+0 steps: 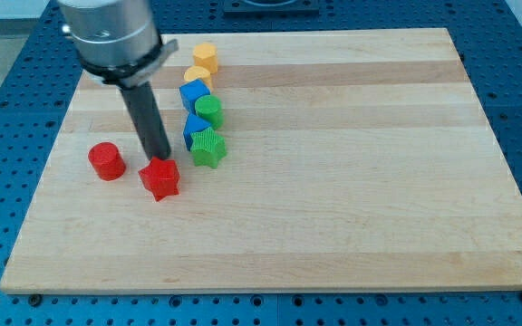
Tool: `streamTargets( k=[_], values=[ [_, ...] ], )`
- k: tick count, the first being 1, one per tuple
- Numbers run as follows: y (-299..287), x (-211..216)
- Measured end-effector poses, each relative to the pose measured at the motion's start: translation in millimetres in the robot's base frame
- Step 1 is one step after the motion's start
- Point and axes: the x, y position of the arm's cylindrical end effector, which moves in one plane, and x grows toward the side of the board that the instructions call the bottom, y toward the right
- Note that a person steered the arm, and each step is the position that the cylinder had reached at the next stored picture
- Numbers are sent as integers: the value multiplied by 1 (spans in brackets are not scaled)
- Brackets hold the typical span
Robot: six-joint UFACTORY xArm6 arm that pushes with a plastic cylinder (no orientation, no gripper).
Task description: Push the red circle into the red star
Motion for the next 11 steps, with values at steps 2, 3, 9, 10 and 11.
streamTargets(
  k=[2, 3, 9, 10, 11],
  values=[
    [-62, -18],
    [-81, 0],
    [6, 26],
    [0, 27],
    [0, 56]
  ],
)
